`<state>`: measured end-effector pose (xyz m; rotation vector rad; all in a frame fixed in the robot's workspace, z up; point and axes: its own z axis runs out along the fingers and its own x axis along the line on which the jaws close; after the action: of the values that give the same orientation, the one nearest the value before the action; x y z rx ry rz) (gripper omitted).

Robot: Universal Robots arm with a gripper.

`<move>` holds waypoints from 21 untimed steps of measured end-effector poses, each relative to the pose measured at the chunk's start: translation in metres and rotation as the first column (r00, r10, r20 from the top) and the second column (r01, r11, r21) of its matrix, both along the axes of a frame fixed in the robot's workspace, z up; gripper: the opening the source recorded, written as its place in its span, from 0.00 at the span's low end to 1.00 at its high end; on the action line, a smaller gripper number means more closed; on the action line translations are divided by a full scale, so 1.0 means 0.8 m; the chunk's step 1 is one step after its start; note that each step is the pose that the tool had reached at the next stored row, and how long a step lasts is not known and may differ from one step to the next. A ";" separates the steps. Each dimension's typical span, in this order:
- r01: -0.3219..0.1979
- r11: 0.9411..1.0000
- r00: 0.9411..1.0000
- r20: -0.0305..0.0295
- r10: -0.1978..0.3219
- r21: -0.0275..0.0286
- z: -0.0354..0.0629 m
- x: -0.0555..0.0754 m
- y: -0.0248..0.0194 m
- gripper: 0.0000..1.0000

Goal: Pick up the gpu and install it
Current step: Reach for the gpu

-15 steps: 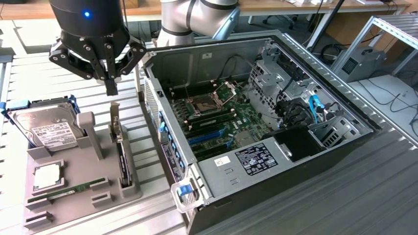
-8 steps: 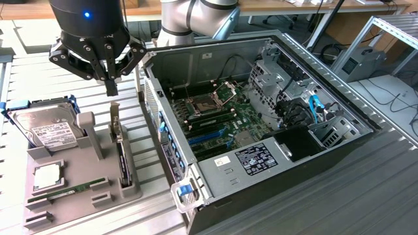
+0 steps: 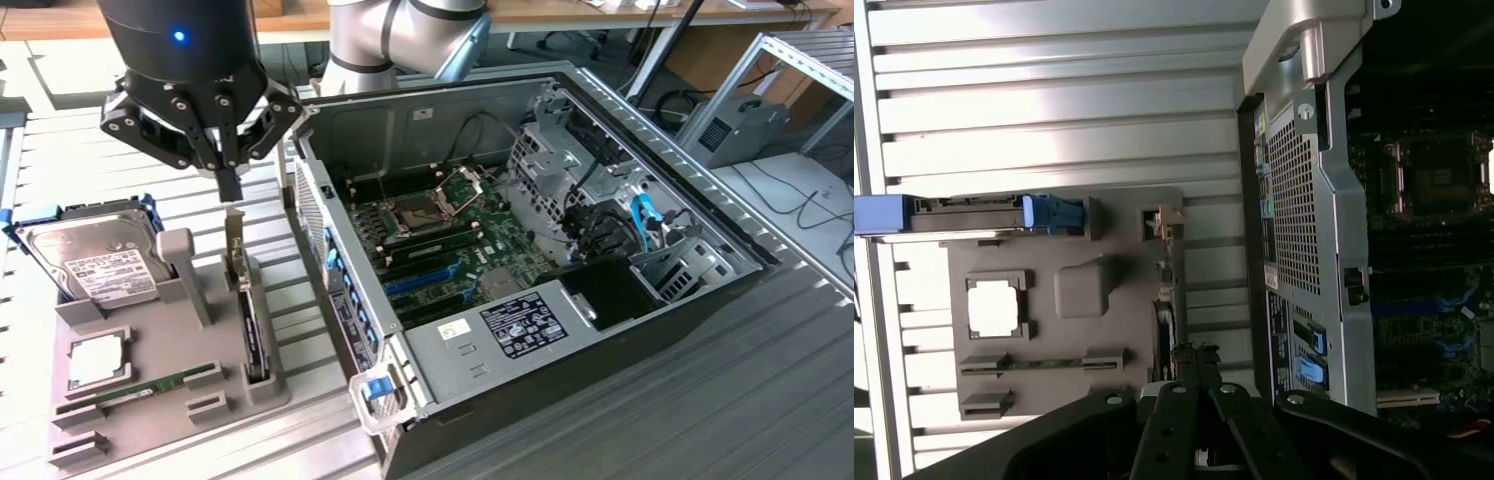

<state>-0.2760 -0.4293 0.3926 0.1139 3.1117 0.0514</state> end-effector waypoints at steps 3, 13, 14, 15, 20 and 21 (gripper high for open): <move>0.000 1.000 1.000 0.000 0.000 0.000 -0.002 0.000 -0.0078 0.11; 0.000 1.000 1.000 0.000 0.000 0.000 -0.009 0.000 -0.0370 0.11; 0.000 1.000 1.000 0.000 0.000 0.000 -0.010 0.000 -0.0420 0.11; 0.000 1.000 1.000 0.000 0.000 0.000 -0.012 0.000 -0.0469 0.11; 0.000 1.000 1.000 0.000 0.000 0.000 -0.015 0.000 -0.0648 0.11; 0.000 1.000 1.000 0.000 0.000 0.000 -0.016 0.000 -0.0677 0.11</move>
<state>-0.2760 -0.4835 0.3797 0.1140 3.1116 0.0515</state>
